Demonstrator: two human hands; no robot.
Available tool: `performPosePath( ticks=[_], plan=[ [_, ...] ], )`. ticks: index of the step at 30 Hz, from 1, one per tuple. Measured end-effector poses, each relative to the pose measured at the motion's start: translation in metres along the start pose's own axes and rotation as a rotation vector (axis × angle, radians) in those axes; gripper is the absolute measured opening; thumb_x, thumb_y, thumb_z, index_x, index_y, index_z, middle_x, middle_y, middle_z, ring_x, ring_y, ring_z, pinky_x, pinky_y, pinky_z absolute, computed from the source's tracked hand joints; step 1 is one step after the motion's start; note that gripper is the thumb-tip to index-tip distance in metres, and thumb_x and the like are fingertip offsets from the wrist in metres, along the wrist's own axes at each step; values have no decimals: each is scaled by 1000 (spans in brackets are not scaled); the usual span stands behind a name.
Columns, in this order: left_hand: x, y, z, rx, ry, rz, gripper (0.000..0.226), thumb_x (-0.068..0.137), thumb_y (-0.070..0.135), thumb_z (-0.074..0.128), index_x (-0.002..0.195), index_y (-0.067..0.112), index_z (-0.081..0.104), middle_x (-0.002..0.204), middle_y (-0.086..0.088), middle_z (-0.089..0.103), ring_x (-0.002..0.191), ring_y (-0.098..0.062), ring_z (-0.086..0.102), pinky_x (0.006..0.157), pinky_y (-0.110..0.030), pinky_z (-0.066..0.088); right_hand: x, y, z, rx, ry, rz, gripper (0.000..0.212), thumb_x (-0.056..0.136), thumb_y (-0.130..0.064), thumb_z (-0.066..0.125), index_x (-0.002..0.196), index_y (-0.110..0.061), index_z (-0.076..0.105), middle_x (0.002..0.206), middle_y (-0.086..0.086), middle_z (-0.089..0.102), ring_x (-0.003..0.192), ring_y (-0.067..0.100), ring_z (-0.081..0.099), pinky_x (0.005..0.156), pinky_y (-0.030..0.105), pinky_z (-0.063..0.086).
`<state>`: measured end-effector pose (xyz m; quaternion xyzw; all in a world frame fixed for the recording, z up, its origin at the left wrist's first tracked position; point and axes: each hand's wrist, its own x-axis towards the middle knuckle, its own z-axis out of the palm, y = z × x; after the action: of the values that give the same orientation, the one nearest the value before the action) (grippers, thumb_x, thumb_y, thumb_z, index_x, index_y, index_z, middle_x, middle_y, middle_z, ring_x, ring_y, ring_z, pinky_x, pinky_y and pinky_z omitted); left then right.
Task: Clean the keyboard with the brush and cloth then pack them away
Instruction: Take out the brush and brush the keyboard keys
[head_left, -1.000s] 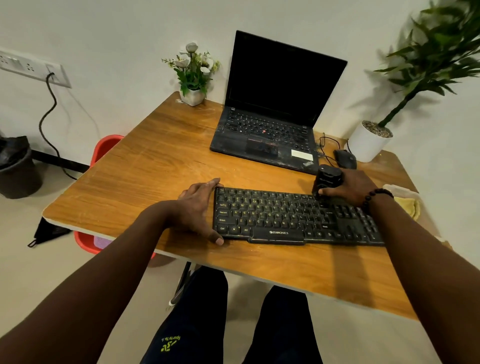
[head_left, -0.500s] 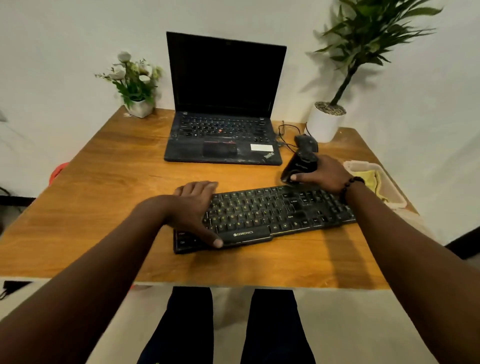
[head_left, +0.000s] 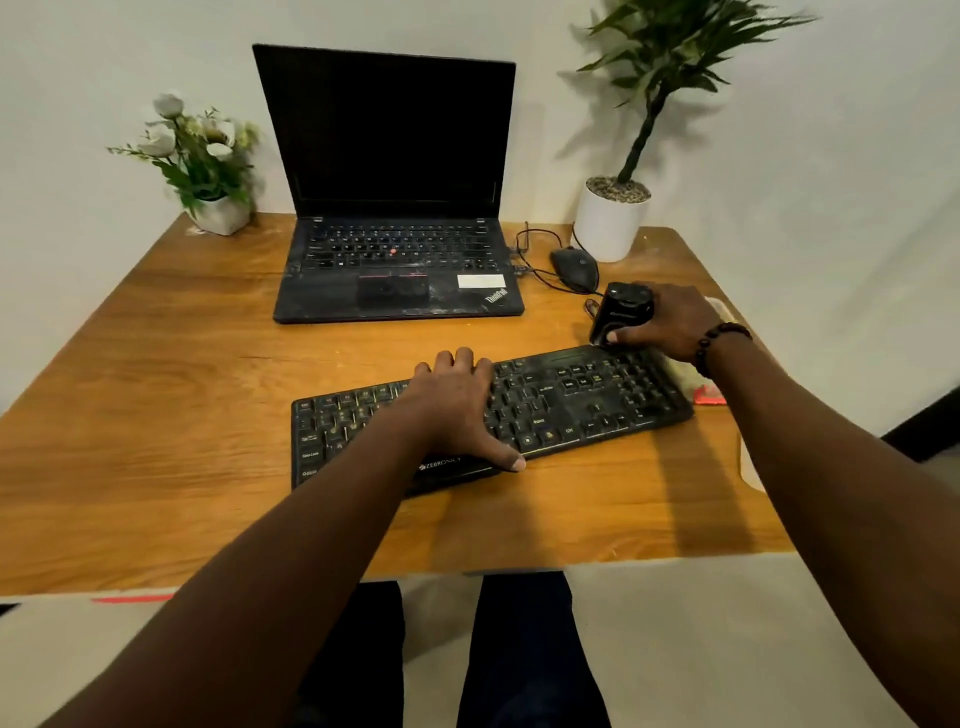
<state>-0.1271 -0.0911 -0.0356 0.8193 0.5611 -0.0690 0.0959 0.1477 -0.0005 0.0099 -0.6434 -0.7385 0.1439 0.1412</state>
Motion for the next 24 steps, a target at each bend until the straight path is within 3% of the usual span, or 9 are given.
performPosePath(
  ticks=[11,17,24],
  plan=[
    [-2,-8,-1,65,-6,11,130,60,93,54,155,14,14,154,-12,25,138,-32,28,113,-48,29,-19,17,13,126,251,142,56,70,-36,80,119,-14,63,113,8,69,104,24,61,81,24,40],
    [-8,-22,0,78,-15,-11,133,58,95,51,156,14,11,156,-10,23,140,-32,27,114,-47,28,-18,3,20,48,267,175,56,70,-38,80,117,-14,61,110,9,69,101,26,63,83,34,50],
    [-10,-25,1,92,-6,-15,134,58,96,50,157,14,11,156,-10,24,140,-32,27,114,-47,28,-58,-4,33,21,348,331,49,74,-39,76,115,-19,60,103,7,69,96,28,63,75,39,54]
  ],
)
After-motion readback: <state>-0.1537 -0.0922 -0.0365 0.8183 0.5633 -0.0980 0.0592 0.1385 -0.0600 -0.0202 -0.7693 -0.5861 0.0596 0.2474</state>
